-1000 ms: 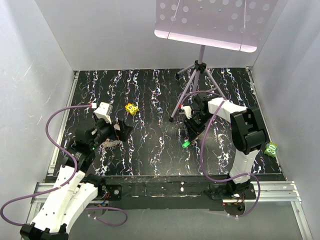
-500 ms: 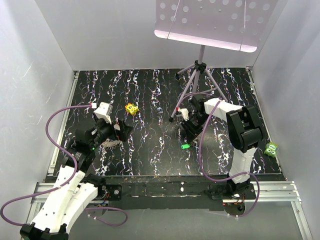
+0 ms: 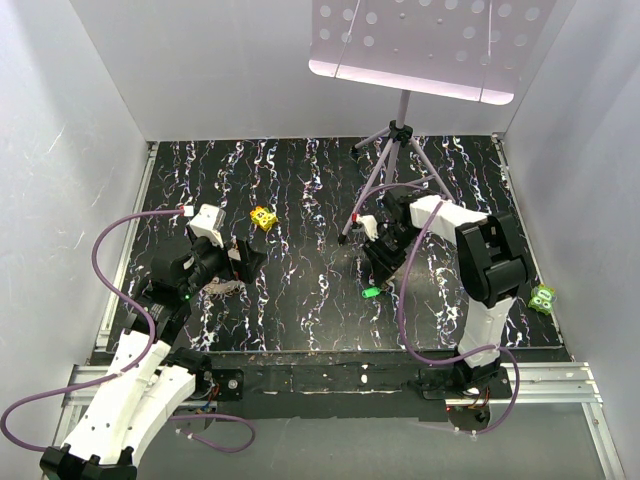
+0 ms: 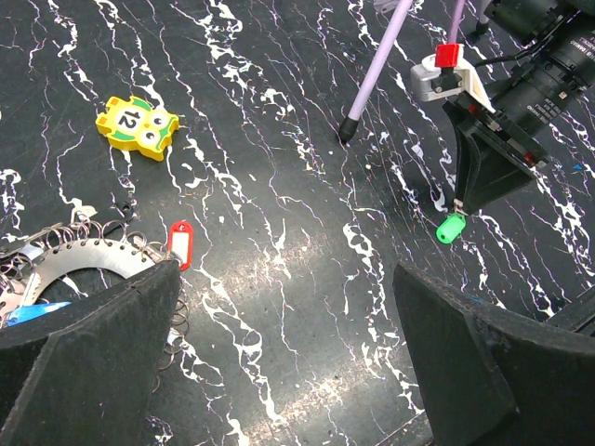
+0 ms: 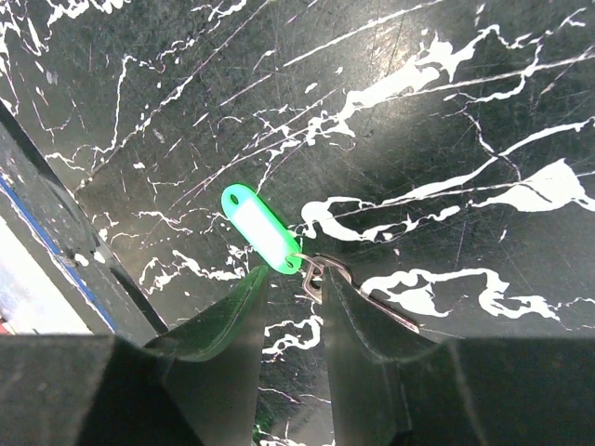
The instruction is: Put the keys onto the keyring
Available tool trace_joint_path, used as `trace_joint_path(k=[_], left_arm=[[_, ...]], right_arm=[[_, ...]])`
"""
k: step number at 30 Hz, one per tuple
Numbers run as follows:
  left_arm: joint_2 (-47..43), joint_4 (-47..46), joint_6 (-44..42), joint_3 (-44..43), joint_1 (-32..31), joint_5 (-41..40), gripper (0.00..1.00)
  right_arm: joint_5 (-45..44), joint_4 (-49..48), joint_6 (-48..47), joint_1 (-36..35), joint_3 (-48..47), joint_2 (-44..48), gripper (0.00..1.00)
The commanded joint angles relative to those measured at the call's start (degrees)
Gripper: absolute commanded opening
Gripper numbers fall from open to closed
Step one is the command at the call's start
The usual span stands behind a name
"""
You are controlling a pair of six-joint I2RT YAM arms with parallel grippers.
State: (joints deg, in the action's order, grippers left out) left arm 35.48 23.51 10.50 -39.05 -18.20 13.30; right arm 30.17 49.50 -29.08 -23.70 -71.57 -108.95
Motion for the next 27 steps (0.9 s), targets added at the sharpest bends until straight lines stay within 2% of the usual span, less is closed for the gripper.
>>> trace_joint_path(k=[1, 5, 7, 8, 9, 10, 11, 13, 18, 27], left_arm=[[0.0, -0.5, -0.5, -1.6, -0.3, 0.2, 1.0], [0.2, -0.6, -0.4, -1.6, -0.2, 0.8, 0.99], [0.4, -0.6, -0.4, -1.6, -0.3, 0.8, 0.99], [0.4, -0.6, -0.4, -1.6, -0.3, 0.8, 1.0], [0.2, -0.6, -0.4, -1.6, -0.3, 0.5, 1.0], [0.3, -0.6, -0.5, -1.6, -0.2, 0.4, 1.0], [0.3, -0.6, -0.5, -1.6, -0.2, 0.2, 0.99], [0.3, -0.5, -0.5, -1.5, -0.3, 0.1, 1.0], [0.5, -0.5, -0.4, -1.6, -0.2, 0.1, 1.0], [0.5, -0.5, -0.6, -1.6, -0.2, 0.2, 1.0]], right_arm=[[1.5, 2.4, -4.7, -0.1, -2.3, 3.8, 0.38], [4.6, 4.6, -12.6, 0.2, -3.7, 6.1, 0.39], [8.3, 6.0, -20.1, 0.4, -3.3, 8.1, 0.42], [10.5, 6.2, -24.8, 0.7, -2.4, 9.7, 0.45], [12.2, 6.3, -30.5, 0.7, -1.0, 11.2, 0.55], [13.6, 7.5, -39.1, 0.7, 0.4, 12.4, 0.69], [14.3, 8.9, -45.2, 0.7, 1.2, 12.8, 0.75], [12.2, 11.8, -49.6, 0.4, -0.5, 10.2, 0.8], [7.4, 11.2, -50.7, 0.2, -3.7, 4.7, 0.76], [2.7, 10.0, -51.5, -2.7, -4.7, 0.2, 0.59]])
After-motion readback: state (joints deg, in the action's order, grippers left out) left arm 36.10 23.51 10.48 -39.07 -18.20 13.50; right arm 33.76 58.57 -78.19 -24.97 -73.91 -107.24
